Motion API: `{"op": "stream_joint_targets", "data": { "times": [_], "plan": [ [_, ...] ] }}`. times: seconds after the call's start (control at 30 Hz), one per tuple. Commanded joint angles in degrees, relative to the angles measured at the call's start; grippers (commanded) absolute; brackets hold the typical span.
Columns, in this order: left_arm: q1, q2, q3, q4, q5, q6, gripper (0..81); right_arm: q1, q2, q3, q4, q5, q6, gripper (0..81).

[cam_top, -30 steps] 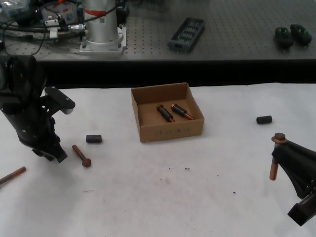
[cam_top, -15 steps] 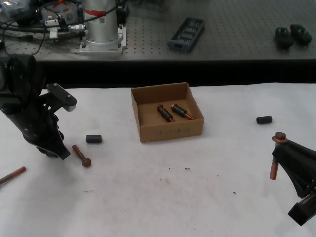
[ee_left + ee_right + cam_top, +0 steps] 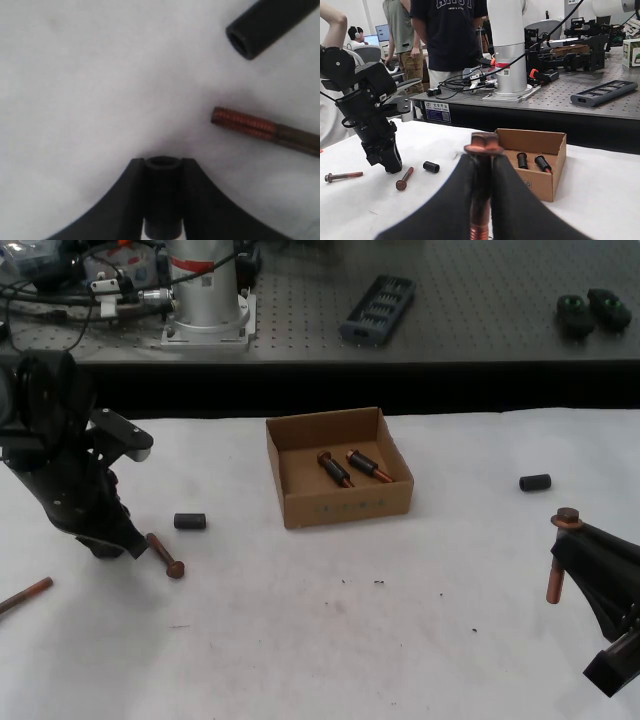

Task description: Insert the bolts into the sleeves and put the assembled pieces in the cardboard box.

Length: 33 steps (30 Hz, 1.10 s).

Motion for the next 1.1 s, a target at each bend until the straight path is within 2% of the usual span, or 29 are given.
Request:
{"op": "stream_joint_targets", "data": {
  "times": [0.0,0.17,0.43,0.57,1.07],
  "plan": [
    [-0.7,0.17,0.0,0.6,7.53,-6.41,0.6,0.08,-0.29,-0.41,-3.15,1.71,0.82,6.6],
    [-1.56,-3.72,0.0,0.6,15.47,-12.95,0.6,0.08,-0.29,-0.41,-3.15,1.71,0.82,6.6],
    [-5.15,-14.23,0.26,0.46,17.19,-20.06,0.6,0.08,-0.29,-0.41,-3.15,1.71,0.82,6.6],
    [-7.85,-21.1,4.23,-4.74,17.19,-23.4,0.6,0.08,-0.29,-0.41,-3.15,1.71,0.82,6.6],
    [-17.43,-52.66,45.49,-53.72,13.93,-39.37,0.6,0.08,-0.29,-0.41,-1.76,-0.42,0.82,6.6]
  ]
}}
